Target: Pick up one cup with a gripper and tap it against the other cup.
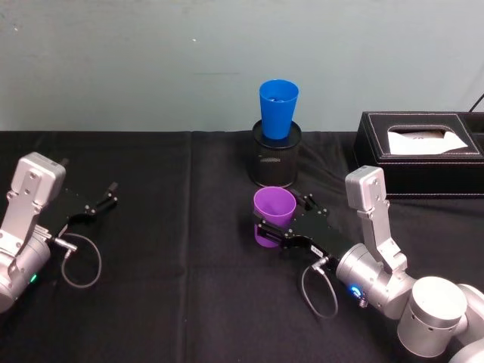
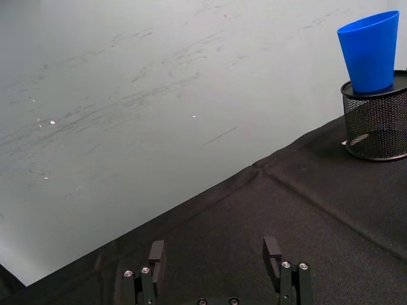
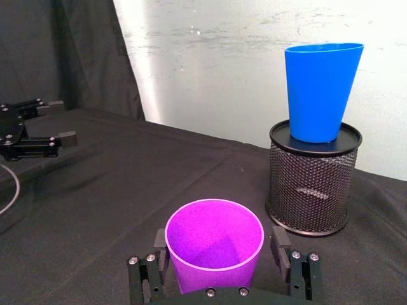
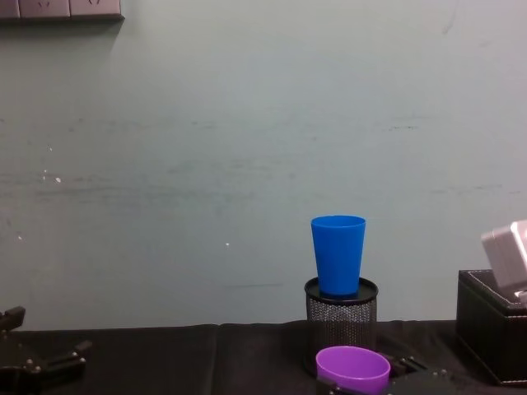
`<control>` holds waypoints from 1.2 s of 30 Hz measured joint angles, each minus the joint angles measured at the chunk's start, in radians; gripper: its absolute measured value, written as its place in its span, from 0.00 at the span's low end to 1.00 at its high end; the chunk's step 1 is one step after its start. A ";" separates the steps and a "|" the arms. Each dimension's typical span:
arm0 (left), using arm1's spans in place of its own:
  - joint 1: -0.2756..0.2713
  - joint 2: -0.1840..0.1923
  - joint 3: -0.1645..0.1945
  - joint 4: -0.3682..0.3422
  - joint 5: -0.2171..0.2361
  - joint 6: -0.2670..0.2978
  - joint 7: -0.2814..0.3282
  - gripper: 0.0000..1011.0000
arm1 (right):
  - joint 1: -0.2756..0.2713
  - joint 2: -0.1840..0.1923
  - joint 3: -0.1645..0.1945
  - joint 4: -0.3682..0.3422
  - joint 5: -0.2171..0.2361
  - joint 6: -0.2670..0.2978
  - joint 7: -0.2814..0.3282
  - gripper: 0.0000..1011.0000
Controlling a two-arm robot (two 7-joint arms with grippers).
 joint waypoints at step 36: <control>0.000 0.000 0.000 0.000 0.000 0.000 0.000 0.99 | -0.045 0.045 0.124 -0.295 -0.068 0.229 -0.050 0.72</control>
